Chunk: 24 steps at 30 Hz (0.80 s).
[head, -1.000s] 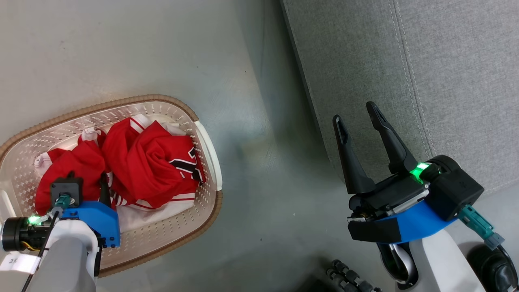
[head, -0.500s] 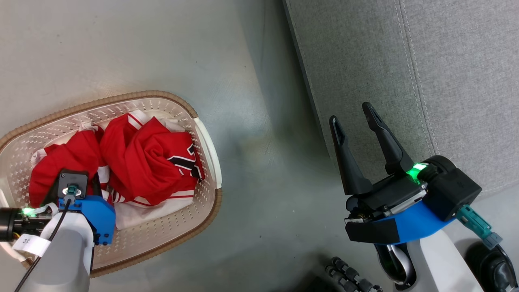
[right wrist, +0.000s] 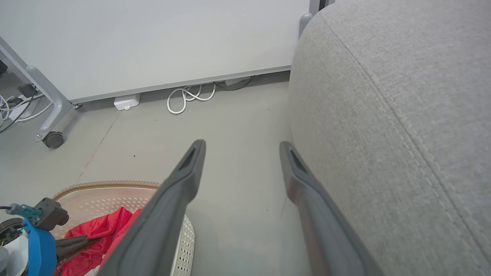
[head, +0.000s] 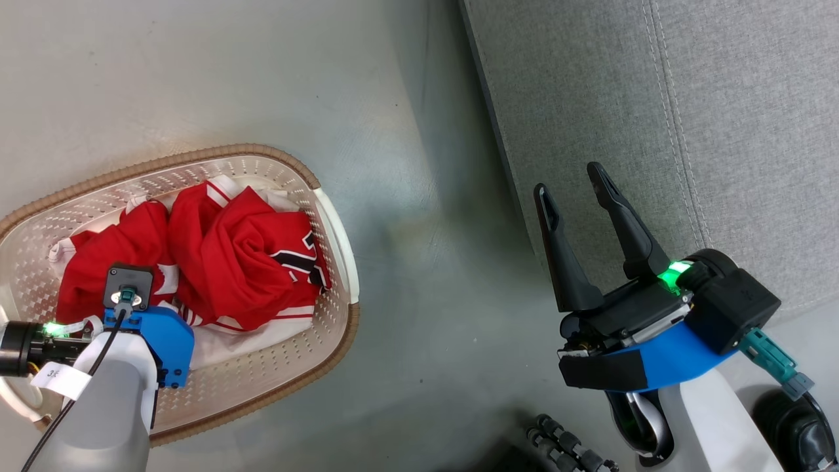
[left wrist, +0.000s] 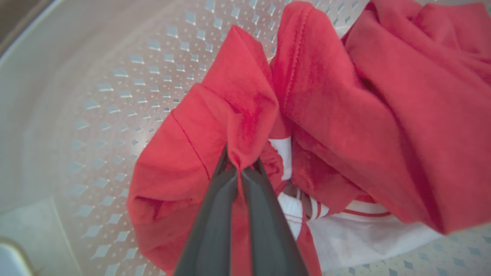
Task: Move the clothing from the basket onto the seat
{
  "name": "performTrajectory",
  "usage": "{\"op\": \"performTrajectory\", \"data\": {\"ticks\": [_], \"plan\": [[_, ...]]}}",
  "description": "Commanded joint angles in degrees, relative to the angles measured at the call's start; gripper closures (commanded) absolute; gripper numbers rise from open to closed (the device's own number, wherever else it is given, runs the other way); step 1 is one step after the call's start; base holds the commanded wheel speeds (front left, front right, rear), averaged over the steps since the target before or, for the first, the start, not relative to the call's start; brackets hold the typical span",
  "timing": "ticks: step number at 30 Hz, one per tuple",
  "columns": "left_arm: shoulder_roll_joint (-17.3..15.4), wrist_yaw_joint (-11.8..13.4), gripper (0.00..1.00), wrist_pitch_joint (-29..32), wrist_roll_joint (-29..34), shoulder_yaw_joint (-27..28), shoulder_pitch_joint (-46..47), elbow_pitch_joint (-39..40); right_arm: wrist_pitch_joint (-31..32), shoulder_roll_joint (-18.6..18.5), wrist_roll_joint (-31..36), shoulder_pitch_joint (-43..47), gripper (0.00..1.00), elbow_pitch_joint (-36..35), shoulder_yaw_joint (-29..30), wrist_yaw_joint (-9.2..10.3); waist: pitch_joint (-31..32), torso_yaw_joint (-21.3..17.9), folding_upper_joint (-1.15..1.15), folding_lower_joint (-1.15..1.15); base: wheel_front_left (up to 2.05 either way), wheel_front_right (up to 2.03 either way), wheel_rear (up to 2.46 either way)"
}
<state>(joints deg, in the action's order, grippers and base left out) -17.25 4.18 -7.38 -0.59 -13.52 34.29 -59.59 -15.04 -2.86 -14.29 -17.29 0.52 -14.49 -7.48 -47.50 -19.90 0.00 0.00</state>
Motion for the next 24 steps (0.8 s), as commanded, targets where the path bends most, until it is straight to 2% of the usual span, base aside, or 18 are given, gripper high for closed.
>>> {"op": "performTrajectory", "data": {"ticks": [1, 13, 24], "plan": [[0.10, -0.08, 1.00, -0.06, -0.35, 0.00, 0.81, -0.12, -0.21, -0.04, -0.50, -0.95, 0.00, 0.03, -0.02, -0.03, 0.15, 0.09, 0.00, 0.00, 0.00, 0.00, 0.00], [1.84, -0.59, 1.00, -0.85, -2.12, -0.68, 0.52, -0.56, -0.21, -0.04, 0.56, -1.14, 0.00, 0.83, 0.57, -0.03, 2.58, 1.62, 0.00, 0.00, 0.00, 0.00, 0.00], [6.92, -1.65, 1.00, -3.27, -4.84, -1.18, -1.95, -2.29, -0.21, -0.06, 3.72, 0.89, 0.00, 2.64, 2.60, -0.04, 11.77, 6.61, 0.00, 0.00, 0.00, 0.00, 0.00]]}}
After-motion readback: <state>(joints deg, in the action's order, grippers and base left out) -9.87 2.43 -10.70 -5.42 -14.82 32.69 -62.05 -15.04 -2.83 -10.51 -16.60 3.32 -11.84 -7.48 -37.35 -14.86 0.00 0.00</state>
